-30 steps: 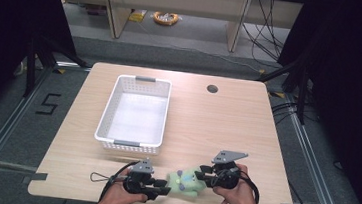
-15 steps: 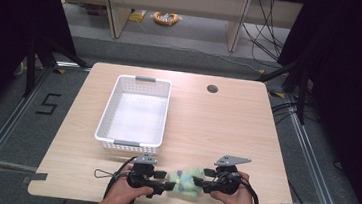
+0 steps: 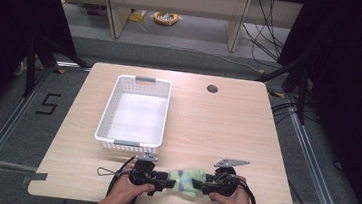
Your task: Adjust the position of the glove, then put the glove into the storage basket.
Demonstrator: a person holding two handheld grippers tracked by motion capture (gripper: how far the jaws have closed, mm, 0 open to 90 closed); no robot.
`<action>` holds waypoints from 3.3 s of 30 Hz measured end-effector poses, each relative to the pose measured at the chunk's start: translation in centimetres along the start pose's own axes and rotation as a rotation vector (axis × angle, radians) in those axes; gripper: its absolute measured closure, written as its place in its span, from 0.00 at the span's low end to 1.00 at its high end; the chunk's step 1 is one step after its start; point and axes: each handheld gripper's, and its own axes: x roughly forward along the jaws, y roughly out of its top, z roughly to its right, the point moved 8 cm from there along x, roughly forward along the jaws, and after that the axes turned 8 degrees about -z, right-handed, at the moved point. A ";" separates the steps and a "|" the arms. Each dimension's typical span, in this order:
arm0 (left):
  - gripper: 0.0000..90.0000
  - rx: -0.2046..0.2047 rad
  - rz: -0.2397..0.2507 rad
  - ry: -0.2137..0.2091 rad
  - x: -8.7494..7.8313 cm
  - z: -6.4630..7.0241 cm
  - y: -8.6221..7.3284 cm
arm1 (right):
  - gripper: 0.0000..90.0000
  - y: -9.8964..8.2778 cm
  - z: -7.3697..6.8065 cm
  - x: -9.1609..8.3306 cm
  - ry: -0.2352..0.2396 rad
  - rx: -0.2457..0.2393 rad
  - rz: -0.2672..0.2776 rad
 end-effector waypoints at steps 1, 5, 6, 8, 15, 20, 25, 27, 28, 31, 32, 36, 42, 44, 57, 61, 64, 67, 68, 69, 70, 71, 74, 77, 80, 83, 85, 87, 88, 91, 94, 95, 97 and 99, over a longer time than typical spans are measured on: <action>0.58 -0.010 0.000 0.000 0.0 0.0 0.0 | 0.53 0.0 0.0 0.0 -0.003 -0.001 -0.002; 0.62 -0.009 -0.006 -0.011 0.1 0.0 -0.1 | 0.55 -0.1 -0.1 0.3 0.029 0.013 0.002; 0.63 -0.009 -0.006 -0.011 0.1 0.0 -0.1 | 0.55 -0.1 -0.1 0.3 0.029 0.013 0.002; 0.67 -0.010 0.000 -0.045 0.2 0.2 -0.2 | 0.58 -0.1 0.0 0.2 0.014 0.012 0.000; 0.78 -0.013 0.005 -0.059 0.2 0.4 -0.5 | 0.72 -0.2 -0.5 0.4 0.055 -0.029 0.001; 0.81 0.000 0.012 -0.059 0.1 0.6 -0.3 | 0.75 -0.1 -0.7 0.2 0.049 -0.039 0.010; 0.81 0.029 0.013 -0.056 -0.2 0.8 -0.2 | 0.77 -0.1 -1.1 -0.1 0.048 -0.061 0.016; 0.82 0.032 0.017 -0.052 -0.3 0.9 -0.2 | 0.77 0.0 -1.2 -0.3 0.052 -0.075 0.020; 0.82 0.032 0.017 -0.052 -0.3 0.9 -0.2 | 0.77 0.0 -1.2 -0.3 0.052 -0.075 0.020; 0.81 0.043 0.020 -0.056 -0.7 1.0 -0.3 | 0.78 0.1 -1.8 -0.5 0.061 -0.087 0.021; 0.81 0.044 0.027 -0.058 -0.9 1.1 -0.3 | 0.78 0.2 -1.9 -0.6 0.060 -0.083 0.022; 0.81 0.062 0.041 -0.060 -1.8 1.4 -0.4 | 0.78 0.4 -2.9 -0.8 0.076 -0.076 0.027; 0.81 0.083 0.044 -0.069 -3.4 1.6 -0.3 | 0.78 1.1 -4.1 -1.3 0.085 -0.122 0.041; 0.81 0.093 0.041 -0.058 -3.9 1.5 -0.2 | 0.78 1.5 -4.6 -1.5 0.089 -0.127 0.055; 0.81 0.111 0.078 0.014 -11.1 0.2 3.1 | 0.78 7.9 -8.6 -1.9 0.094 -0.203 0.115; 0.81 0.107 0.084 0.021 -12.9 -0.7 4.4 | 0.78 10.2 -9.3 -2.0 0.065 -0.214 0.123; 0.81 0.105 0.071 0.017 -14.0 -1.4 5.2 | 0.78 11.7 -9.8 -1.9 0.067 -0.208 0.111; 0.80 0.094 0.058 0.029 -15.0 -2.4 6.0 | 0.78 13.1 -10.1 -1.6 0.066 -0.211 0.111; 0.80 0.082 0.069 0.039 -15.2 -2.6 6.3 | 0.78 13.8 -10.1 -1.4 0.071 -0.237 0.122; 0.80 0.087 0.066 0.045 -15.4 -2.9 6.5 | 0.78 14.0 -10.2 -1.5 0.066 -0.220 0.115; 0.80 0.090 0.057 0.054 -15.7 -3.2 6.7 | 0.78 14.4 -10.4 -1.4 0.073 -0.209 0.112; 0.80 0.086 0.054 0.056 -16.0 -3.6 7.0 | 0.78 15.2 -10.5 -1.1 0.073 -0.215 0.104; 0.80 0.082 0.051 0.068 -16.3 -4.1 7.3 | 0.78 15.7 -10.5 -0.9 0.074 -0.213 0.096; 0.80 0.067 0.051 0.075 -16.6 -4.8 7.6 | 0.78 17.1 -10.4 -0.2 0.062 -0.240 0.096; 0.80 0.057 0.036 0.078 -16.9 -5.6 7.8 | 0.78 17.6 -10.5 0.0 0.058 -0.231 0.082; 0.81 0.041 0.037 0.085 -17.2 -6.5 8.2 | 0.78 18.4 -10.7 0.5 0.055 -0.235 0.070; 0.81 0.040 0.032 0.089 -17.6 -7.0 8.3 | 0.78 19.0 -10.8 0.8 0.060 -0.235 0.063; 0.80 0.041 0.024 0.092 -18.1 -7.4 8.6 | 0.78 19.9 -11.0 1.3 0.068 -0.230 0.054; 0.80 0.034 0.030 0.089 -18.3 -7.7 8.7 | 0.78 19.9 -11.0 1.3 0.068 -0.230 0.054; 0.80 0.011 0.028 0.101 -18.8 -9.0 9.2 | 0.78 21.3 -11.1 2.0 0.064 -0.229 0.048; 0.80 0.003 0.024 0.115 -18.9 -9.7 9.3 | 0.78 21.8 -11.0 2.5 0.059 -0.228 0.044; 0.80 -0.005 0.017 0.121 -18.9 -10.1 9.3 | 0.78 22.1 -11.0 2.9 0.058 -0.228 0.041; 0.80 -0.017 0.009 0.133 -18.7 -10.9 9.3 | 0.78 22.4 -10.8 3.8 0.056 -0.219 0.028; 0.80 -0.035 -0.001 0.139 -18.5 -11.7 9.1 | 0.78 22.6 -10.5 4.8 0.056 -0.203 0.011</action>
